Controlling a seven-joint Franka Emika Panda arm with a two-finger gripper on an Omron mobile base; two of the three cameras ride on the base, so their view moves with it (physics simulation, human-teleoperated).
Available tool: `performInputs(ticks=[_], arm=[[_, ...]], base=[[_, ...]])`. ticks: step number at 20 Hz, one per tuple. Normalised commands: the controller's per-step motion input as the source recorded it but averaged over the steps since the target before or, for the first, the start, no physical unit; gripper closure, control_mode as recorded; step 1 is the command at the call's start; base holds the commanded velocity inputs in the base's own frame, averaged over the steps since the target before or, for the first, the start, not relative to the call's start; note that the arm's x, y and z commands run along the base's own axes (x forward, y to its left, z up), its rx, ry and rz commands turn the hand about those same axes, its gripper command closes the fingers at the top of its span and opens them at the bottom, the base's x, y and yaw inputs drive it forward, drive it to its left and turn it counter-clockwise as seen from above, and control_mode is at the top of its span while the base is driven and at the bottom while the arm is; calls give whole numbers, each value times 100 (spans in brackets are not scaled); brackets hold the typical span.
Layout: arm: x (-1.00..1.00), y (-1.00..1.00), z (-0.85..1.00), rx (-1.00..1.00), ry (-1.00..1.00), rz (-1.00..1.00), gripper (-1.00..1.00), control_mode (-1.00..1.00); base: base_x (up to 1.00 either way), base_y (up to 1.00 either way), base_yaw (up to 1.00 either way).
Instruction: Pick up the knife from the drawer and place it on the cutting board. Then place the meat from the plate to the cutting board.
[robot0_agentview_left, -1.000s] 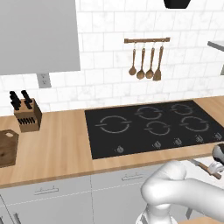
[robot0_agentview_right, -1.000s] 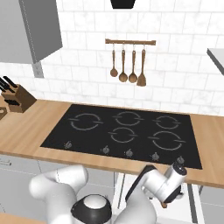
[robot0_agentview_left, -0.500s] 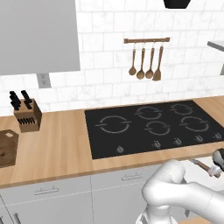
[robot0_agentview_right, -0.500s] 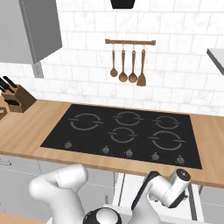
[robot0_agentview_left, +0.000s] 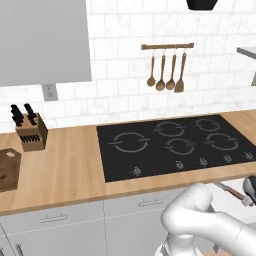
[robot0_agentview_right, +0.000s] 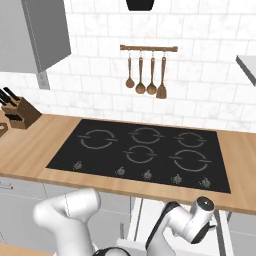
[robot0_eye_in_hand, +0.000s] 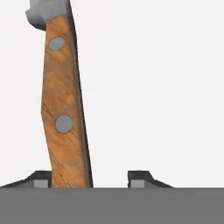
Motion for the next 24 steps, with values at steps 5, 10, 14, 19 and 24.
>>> performInputs(ticks=[5,10,14,19,24], arm=[[-89,-6,40,-2,10,19,100,-100],[-54,-1,100,0,0,20,100,-100],[-66,0,90,-4,13,26,100,-100],[-78,-5,92,-11,22,30,100,-100],[-42,-5,100,1,5,27,100,-100]], base=[[0,0,0],[0,0,0],[0,0,0],[0,0,0],[0,0,0]])
